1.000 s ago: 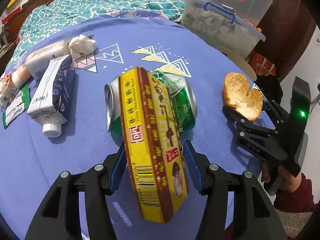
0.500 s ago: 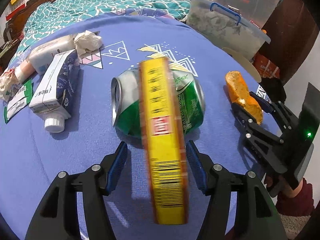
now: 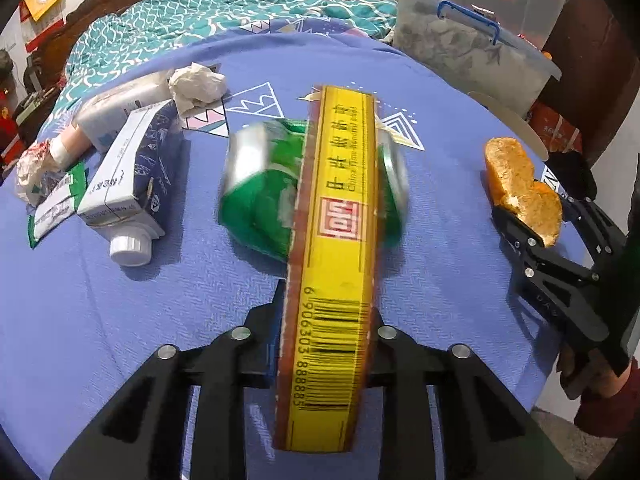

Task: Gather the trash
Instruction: 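Lift the orange peel with the right gripper while the left gripper holds the snack box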

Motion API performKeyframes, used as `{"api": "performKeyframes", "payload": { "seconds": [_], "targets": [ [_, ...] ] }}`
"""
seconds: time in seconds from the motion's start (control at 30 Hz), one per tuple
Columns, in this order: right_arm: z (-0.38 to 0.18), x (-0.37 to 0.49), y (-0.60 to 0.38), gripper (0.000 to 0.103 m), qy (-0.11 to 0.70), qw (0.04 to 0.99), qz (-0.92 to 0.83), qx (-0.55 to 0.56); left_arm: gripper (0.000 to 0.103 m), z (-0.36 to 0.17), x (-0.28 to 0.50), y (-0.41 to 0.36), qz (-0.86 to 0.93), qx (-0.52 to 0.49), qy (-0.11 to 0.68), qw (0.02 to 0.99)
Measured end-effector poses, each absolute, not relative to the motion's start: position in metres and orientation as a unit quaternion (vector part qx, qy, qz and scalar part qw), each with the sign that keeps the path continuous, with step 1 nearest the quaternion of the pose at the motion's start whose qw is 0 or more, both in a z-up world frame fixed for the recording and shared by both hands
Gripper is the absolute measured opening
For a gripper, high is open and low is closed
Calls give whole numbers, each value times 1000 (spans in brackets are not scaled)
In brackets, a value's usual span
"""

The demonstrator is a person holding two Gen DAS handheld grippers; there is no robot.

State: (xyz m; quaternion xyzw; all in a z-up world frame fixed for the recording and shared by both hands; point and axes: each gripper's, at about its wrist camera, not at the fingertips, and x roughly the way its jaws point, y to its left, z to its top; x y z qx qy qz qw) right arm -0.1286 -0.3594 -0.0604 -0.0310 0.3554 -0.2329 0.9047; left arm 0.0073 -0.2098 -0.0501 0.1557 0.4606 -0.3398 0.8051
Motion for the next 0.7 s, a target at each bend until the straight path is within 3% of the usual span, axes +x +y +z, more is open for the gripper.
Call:
{"api": "performKeyframes", "payload": {
  "seconds": [0.1, 0.27, 0.37, 0.7],
  "targets": [
    [-61, -128, -360, 60, 354, 905, -232, -28, 22, -50, 7, -208, -340, 156, 458, 806],
    [-59, -131, -356, 44, 343, 910, -232, -30, 22, -48, 5, -203, -335, 157, 459, 807],
    [-56, -135, -358, 39, 336, 914, -227, -14, 22, -46, 3, -199, -330, 157, 458, 810],
    [-39, -146, -368, 34, 314, 930, -169, 88, 22, -21, -10, -183, -332, 155, 433, 824]
  ]
}}
